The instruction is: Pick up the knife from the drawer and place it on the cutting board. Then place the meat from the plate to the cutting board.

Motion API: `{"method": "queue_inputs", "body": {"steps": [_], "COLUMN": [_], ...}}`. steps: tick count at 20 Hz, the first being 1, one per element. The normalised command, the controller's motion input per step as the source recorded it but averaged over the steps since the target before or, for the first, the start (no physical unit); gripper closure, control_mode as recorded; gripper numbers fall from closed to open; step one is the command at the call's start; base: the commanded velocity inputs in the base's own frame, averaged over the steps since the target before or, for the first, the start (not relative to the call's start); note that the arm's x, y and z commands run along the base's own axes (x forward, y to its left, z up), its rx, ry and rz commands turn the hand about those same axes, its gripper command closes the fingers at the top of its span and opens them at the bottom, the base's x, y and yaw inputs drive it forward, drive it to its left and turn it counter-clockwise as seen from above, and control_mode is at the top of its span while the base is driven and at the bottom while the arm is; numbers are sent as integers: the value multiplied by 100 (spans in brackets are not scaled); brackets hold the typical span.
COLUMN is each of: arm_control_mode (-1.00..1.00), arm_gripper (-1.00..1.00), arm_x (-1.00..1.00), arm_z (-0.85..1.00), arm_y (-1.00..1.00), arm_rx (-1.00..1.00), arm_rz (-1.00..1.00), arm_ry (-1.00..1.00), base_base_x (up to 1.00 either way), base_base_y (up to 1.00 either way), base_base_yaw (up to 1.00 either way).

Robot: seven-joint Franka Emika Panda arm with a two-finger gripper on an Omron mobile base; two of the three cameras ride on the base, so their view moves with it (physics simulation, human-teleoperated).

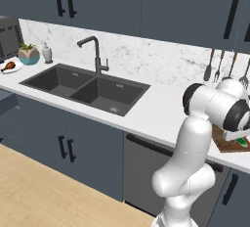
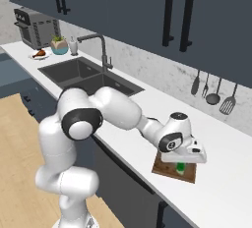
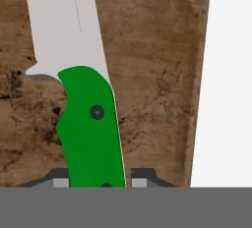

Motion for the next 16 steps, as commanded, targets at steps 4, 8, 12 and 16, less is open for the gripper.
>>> {"method": "queue_inputs", "body": {"steps": [4, 8, 12, 16], "arm_control_mode": [-100, -100, -100, -100], "arm_gripper": [-100, -100, -100, -100], "arm_x": [15, 17, 10, -6], "arm_z": [0, 0, 0, 43], "arm_y": [-1, 1, 0, 2], "arm_rx": [0, 0, 0, 0], "arm_rz": [0, 0, 0, -3], "arm_ry": [0, 0, 0, -5], "base_base_x": [0, 0, 0, 0], "base_base_y": [0, 0, 0, 0], "base_base_yaw": [0, 0, 0, 0]}}
